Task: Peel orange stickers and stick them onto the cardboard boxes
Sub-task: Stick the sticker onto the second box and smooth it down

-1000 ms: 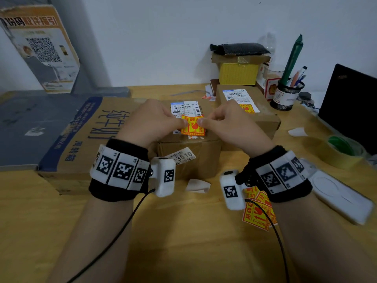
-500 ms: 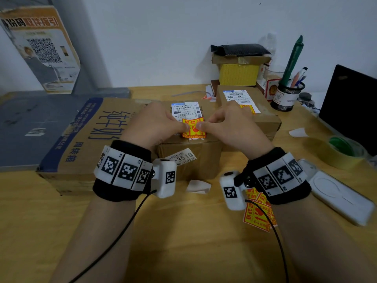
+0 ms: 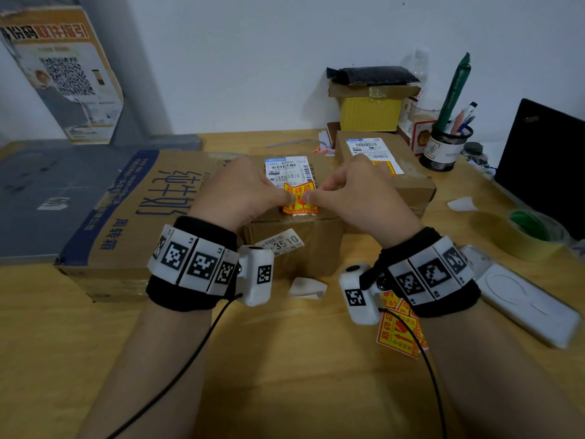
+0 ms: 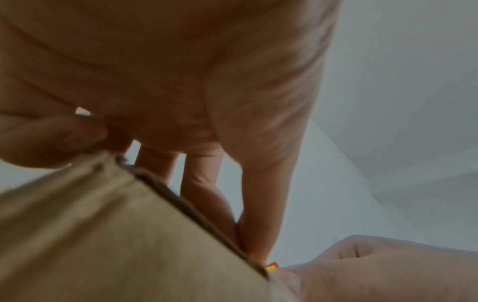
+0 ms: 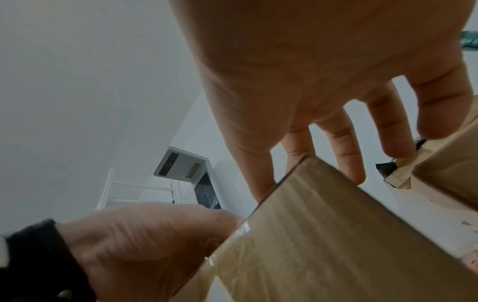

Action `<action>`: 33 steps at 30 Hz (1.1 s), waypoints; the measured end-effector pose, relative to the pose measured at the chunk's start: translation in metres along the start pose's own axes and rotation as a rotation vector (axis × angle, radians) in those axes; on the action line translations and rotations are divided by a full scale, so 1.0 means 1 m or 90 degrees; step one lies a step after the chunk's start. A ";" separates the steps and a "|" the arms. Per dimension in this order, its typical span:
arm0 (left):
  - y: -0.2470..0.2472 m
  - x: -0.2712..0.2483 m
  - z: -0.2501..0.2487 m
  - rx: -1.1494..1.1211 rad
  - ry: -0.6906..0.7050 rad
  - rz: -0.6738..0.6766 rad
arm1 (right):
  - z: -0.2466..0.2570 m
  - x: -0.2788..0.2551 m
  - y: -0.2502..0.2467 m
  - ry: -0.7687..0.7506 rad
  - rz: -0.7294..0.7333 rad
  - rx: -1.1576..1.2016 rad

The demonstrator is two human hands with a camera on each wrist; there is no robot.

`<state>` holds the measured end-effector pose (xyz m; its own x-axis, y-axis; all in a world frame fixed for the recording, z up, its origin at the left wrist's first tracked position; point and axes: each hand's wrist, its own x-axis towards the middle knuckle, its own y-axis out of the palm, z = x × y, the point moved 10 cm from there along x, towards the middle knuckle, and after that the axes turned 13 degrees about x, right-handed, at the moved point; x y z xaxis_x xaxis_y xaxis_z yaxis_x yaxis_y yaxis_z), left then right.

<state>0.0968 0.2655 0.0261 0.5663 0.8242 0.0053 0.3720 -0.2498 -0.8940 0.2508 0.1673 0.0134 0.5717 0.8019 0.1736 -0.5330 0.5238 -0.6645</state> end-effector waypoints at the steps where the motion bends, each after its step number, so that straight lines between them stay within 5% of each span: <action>1: 0.000 0.000 0.000 0.002 0.001 0.001 | 0.000 0.000 0.000 0.000 -0.002 0.000; 33: -0.008 -0.005 0.004 0.015 0.037 -0.001 | 0.008 -0.009 -0.010 -0.021 0.020 0.024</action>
<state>0.0882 0.2653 0.0320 0.6077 0.7935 0.0329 0.3561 -0.2352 -0.9044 0.2463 0.1573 0.0243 0.5335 0.8271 0.1769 -0.5746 0.5079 -0.6418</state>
